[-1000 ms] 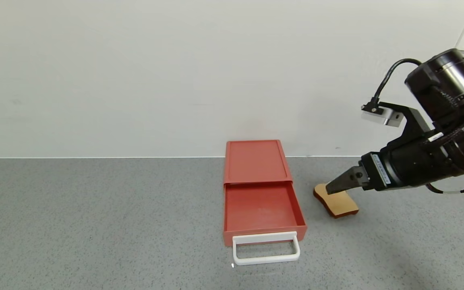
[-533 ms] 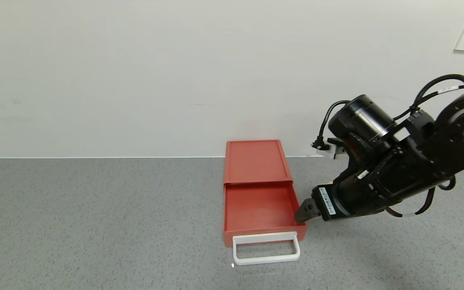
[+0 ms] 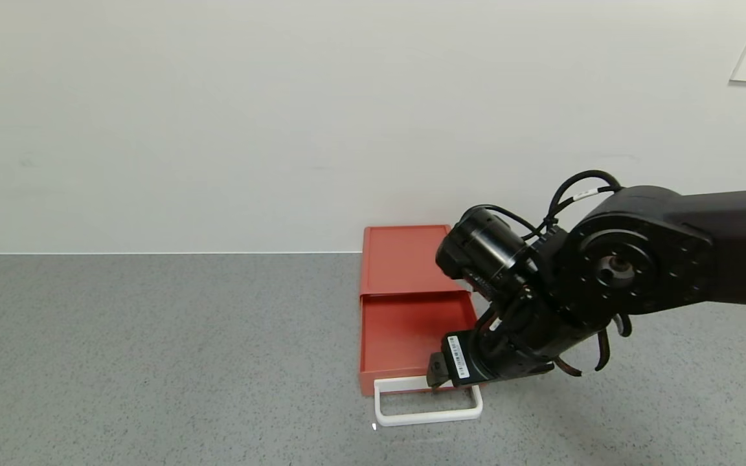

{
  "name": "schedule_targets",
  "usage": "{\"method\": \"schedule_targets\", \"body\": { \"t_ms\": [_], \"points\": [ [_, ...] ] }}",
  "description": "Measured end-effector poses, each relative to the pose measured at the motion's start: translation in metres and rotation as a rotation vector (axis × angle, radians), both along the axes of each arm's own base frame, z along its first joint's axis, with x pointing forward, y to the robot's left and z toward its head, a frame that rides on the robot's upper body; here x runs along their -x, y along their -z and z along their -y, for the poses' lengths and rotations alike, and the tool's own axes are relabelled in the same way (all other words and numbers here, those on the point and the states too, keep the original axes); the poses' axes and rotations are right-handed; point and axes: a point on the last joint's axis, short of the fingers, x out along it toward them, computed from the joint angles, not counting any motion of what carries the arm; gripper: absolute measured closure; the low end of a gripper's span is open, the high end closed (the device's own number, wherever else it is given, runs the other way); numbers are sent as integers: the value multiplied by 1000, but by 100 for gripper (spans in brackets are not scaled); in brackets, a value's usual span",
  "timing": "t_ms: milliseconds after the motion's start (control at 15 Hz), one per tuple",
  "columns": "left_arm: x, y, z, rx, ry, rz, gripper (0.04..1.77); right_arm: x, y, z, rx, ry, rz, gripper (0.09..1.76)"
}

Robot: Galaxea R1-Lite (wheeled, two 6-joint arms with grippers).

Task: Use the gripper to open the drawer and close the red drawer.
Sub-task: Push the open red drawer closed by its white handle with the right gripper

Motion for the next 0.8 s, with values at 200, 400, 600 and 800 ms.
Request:
{"method": "schedule_targets", "body": {
  "t_ms": [200,400,600,800],
  "points": [
    [0,0,0,0,0,0,9,-3,11,-18,18,13,-19,14],
    [0,0,0,0,0,0,9,-7,22,-34,32,9,-22,14],
    [0,0,0,0,0,0,9,-10,30,-44,36,3,-24,14],
    [0,0,0,0,0,0,9,-13,35,-48,71,24,-39,14]
  ]
}}
